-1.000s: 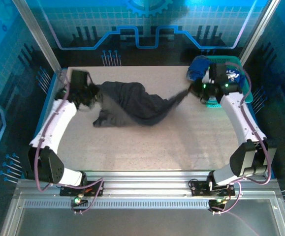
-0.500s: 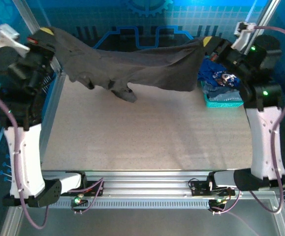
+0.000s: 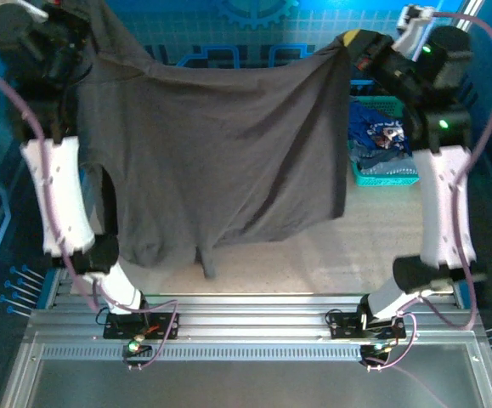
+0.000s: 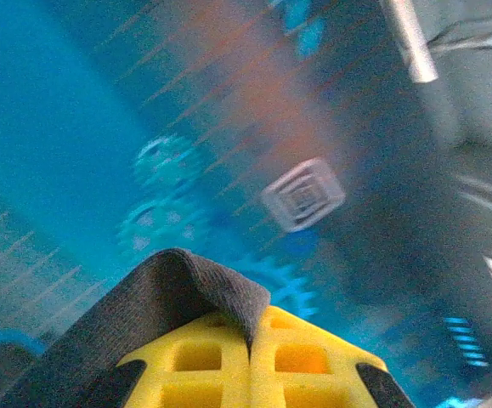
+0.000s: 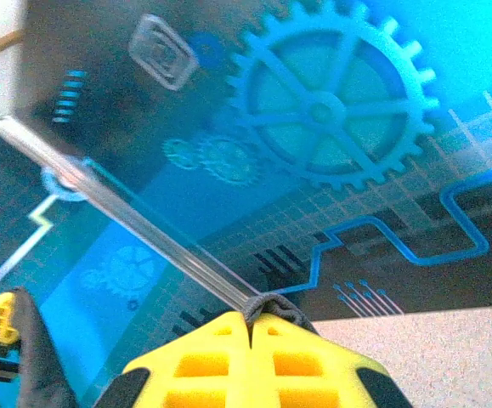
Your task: Fold and stack the t-shirts
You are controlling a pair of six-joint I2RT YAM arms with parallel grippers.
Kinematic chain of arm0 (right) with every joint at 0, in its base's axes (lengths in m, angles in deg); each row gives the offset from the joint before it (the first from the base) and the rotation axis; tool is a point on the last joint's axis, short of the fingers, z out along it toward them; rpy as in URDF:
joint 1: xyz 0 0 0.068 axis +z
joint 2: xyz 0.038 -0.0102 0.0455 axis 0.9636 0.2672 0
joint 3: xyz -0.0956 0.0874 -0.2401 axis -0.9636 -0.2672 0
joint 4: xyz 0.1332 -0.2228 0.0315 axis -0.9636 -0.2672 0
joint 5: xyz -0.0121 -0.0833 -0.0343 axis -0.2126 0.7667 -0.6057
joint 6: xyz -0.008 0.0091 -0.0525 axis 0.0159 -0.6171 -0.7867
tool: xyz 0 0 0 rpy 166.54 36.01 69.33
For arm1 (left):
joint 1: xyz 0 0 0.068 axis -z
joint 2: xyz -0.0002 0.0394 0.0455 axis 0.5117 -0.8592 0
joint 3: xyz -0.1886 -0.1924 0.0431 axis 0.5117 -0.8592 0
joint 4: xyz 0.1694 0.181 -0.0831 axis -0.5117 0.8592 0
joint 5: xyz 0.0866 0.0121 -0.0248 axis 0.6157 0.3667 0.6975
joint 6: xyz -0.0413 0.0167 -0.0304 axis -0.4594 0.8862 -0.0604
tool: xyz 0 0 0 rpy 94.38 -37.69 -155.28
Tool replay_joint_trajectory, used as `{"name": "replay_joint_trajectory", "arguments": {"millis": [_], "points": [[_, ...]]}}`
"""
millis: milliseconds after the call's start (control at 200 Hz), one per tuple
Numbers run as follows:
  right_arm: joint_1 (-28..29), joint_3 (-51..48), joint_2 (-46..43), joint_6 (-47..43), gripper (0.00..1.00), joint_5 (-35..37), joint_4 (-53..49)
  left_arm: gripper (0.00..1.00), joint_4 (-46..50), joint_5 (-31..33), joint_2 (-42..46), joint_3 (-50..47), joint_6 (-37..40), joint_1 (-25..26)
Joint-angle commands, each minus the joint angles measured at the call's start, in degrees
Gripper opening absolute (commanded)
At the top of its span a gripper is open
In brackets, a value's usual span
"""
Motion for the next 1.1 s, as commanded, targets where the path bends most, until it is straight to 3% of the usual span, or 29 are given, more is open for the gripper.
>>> {"name": "replay_joint_trajectory", "arguments": {"millis": [0,125,230,395,530,620,675,710,815,865,950,985,1035,1095], "points": [[0.71,9.49,8.69,3.52,0.0,-1.97,-0.01,0.0,-2.86,-7.33,-7.3,2.85,-6.49,-3.57],[0.38,30.25,21.48,4.86,0.0,-1.78,-4.07,0.0,-5.14,-10.37,-14.72,13.52,-10.44,-5.98],[-1.1,42.36,27.93,8.22,0.0,-1.26,-4.45,0.0,-10.82,-11.03,-13.45,15.29,-14.85,-8.3],[-4.18,34.8,22.39,10.56,0.0,-0.53,3.49,0.0,-18.07,-10.83,-5.14,12.58,-16.81,-11.49],[-6.99,24.97,16.28,12.22,0.0,-1.48,6.02,0.0,-16.04,-13.58,2.17,6.33,-17.86,-12.51],[-7.17,20.43,14.44,9.71,0.0,-4.04,1.94,0.0,-11.88,-17.92,10.26,-7.33,-15.74,-10.77],[-6.59,15.7,12.97,7.77,0.0,-5.85,-2.14,0.15,-8.89,-17.35,17.5,-20.91,-13.22,-8.53],[-5.9,11.04,11.18,6.06,0.0,-6.42,-4.12,0.17,-8.22,-15.82,23.06,-32.22,-12.12,-7.18],[-3.59,-13.49,2.31,3.9,0.0,-4.27,-6.95,0.12,-5.51,-12.44,39.24,-64.9,-15.56,-4.96],[-2.54,-26.66,-2.01,5.1,0.0,-3.12,-7.4,0.13,1.04,-10.83,45.65,-75.68,-15.93,-4.11],[-0.95,-46.65,-8.7,7.0,0.35,1.21,-10.66,0.3,8.97,-9.16,56.13,-90.54,-14.63,-3.42],[-0.66,-53.52,-10.88,7.39,0.48,3.17,-11.94,0.42,14.09,-7.26,59.46,-93.49,-13.55,-3.48],[-0.1,-60.64,-14.18,6.42,0.58,6.52,-13.14,0.58,18.83,-5.11,63.46,-96.69,-12.48,-3.44],[0.65,-65.96,-17.38,4.2,0.64,10.6,-13.53,0.65,21.38,-5.89,65.68,-99.61,-13.13,-3.31]]}}
